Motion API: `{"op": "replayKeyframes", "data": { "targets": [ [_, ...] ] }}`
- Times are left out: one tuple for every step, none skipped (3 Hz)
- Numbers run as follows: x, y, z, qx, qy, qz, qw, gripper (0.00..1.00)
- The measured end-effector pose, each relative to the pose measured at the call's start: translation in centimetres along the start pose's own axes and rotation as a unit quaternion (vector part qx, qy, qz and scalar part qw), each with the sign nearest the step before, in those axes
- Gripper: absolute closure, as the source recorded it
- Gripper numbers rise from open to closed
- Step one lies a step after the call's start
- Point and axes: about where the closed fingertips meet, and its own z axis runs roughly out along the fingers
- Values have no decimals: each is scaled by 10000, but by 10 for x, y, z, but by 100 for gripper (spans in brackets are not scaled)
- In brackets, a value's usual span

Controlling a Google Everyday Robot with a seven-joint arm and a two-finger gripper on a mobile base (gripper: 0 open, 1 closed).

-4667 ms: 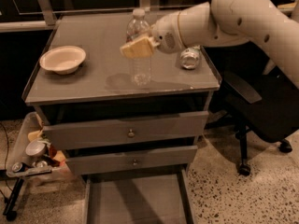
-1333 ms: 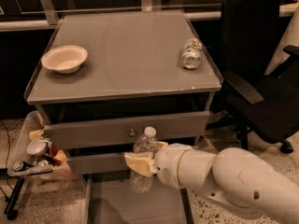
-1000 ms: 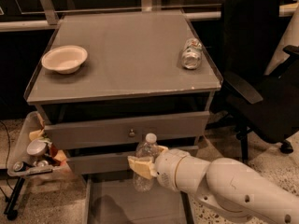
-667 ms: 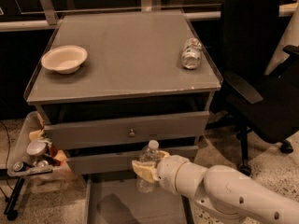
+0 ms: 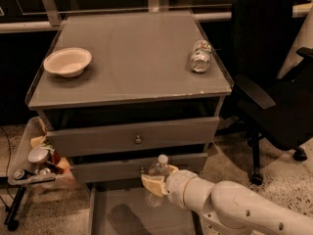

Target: Place water bottle into bottom drawer

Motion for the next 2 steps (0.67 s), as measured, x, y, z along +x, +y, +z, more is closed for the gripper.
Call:
{"op": "replayKeyframes", "data": {
  "targets": [
    [12, -12, 15, 130, -141, -159, 9997, 100],
    [27, -36, 34, 339, -306, -232, 9987, 100]
  ]
}}
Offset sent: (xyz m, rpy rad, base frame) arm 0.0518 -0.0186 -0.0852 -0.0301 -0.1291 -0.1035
